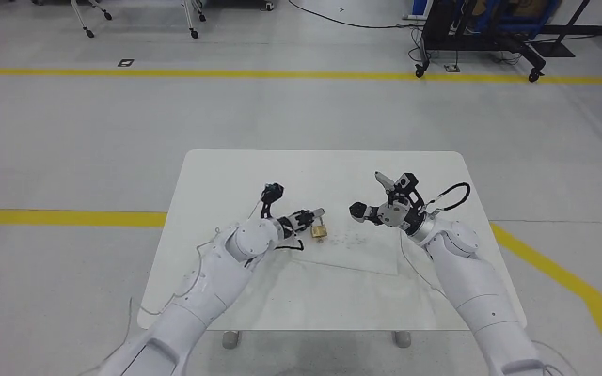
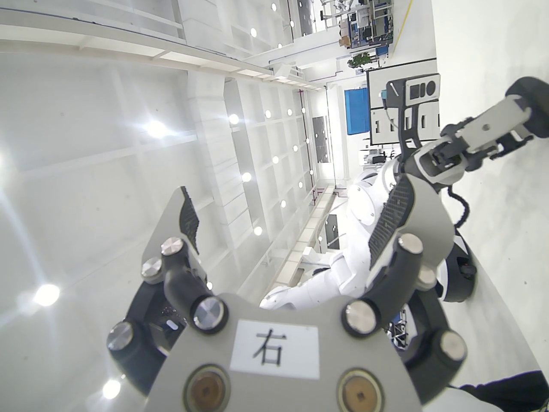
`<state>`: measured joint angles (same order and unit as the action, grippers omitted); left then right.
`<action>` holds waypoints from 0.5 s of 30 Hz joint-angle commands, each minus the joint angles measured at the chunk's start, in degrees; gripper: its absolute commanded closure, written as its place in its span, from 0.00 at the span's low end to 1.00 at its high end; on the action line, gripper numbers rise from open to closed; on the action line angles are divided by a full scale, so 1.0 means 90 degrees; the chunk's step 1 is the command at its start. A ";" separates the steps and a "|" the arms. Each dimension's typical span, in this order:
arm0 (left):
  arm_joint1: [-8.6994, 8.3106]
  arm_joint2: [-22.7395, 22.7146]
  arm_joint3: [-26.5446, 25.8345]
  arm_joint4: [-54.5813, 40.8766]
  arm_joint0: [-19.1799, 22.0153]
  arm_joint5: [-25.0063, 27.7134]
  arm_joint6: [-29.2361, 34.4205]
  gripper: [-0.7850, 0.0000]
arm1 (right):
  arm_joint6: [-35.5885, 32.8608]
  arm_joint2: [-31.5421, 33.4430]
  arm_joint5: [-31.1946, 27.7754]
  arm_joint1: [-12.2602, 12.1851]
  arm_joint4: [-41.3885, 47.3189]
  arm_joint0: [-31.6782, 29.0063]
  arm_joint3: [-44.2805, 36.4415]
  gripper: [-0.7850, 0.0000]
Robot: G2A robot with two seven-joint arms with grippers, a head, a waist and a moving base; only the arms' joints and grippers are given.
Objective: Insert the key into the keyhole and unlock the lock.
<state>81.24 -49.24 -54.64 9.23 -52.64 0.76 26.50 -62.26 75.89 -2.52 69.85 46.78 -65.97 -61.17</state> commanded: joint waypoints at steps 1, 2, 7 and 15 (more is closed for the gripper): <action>-0.0034 -0.0144 -0.0113 0.0023 -0.0063 0.0376 -0.0291 0.00 | 0.0000 0.0000 0.0000 0.0000 0.0000 0.0000 0.0000 0.00; -0.0054 -0.0228 -0.0191 0.0035 -0.0120 0.0588 -0.0477 0.00 | 0.0000 0.0000 0.0000 0.0000 0.0000 0.0000 0.0000 0.00; -0.0184 -0.0602 -0.0827 0.0734 -0.0619 0.1826 -0.2056 0.00 | 0.0000 0.0000 0.0000 0.0000 0.0000 0.0000 0.0000 0.00; -0.0389 -0.1156 -0.1774 0.2410 -0.1363 0.1967 -0.3762 0.00 | 0.1267 0.0921 -0.0865 -0.0176 -0.0542 -0.0101 -0.0670 0.00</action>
<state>77.93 -58.86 -69.53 30.18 -64.05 18.91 -5.97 -51.95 82.38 -9.62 68.59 42.45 -66.69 -66.05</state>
